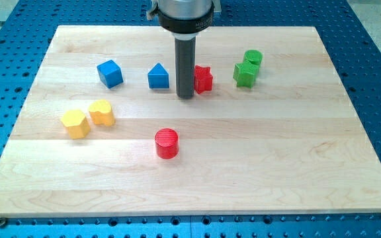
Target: Push the red circle diagonally to the green blocks
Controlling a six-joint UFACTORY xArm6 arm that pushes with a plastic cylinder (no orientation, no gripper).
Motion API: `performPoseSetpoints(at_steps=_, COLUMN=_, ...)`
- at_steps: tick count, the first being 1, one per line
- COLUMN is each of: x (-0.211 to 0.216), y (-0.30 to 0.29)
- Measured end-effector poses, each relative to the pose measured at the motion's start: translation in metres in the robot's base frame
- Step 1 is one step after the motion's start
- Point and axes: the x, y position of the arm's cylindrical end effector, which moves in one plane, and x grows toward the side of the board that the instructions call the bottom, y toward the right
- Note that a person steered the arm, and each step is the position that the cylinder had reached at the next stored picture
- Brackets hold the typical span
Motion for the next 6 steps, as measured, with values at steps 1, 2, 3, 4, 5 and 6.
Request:
performPoseSetpoints(at_steps=1, x=0.053, y=-0.026)
performPoseSetpoints(at_steps=2, x=0.095, y=-0.061)
performPoseSetpoints(at_steps=3, x=0.131, y=-0.088)
performPoseSetpoints(at_steps=4, x=0.152, y=-0.07)
performPoseSetpoints(at_steps=5, x=0.132, y=-0.016)
performPoseSetpoints(at_steps=6, x=0.115, y=0.016)
